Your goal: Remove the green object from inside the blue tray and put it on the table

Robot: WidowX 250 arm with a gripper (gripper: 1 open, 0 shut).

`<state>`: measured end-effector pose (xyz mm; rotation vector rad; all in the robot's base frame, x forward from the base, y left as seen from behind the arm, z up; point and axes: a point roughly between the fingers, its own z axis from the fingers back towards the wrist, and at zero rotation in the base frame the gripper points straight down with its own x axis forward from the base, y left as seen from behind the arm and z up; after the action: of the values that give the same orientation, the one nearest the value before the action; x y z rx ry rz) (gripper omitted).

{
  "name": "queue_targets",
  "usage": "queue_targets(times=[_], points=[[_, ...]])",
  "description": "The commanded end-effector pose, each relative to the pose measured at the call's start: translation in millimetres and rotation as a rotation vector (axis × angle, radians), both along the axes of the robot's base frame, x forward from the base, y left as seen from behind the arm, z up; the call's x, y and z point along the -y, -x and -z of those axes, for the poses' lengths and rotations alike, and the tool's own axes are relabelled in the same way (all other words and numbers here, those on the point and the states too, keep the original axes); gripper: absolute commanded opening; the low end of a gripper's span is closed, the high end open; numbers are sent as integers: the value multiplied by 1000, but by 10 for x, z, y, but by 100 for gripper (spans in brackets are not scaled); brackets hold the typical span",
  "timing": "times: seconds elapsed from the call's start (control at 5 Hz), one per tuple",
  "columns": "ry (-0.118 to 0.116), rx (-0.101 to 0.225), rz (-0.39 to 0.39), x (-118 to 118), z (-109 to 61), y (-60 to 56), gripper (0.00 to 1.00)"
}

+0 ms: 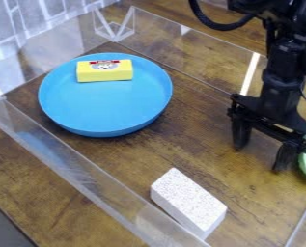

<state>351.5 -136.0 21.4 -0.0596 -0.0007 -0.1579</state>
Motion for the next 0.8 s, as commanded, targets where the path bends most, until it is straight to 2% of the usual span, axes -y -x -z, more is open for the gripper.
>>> queue_targets(times=[0.0,0.2,0.6], points=[[16,21,13,-18,-56,-63,100],[20,15,-2,-8,-32,-58,100],[-11,8,-68,64,-25,-135,100]])
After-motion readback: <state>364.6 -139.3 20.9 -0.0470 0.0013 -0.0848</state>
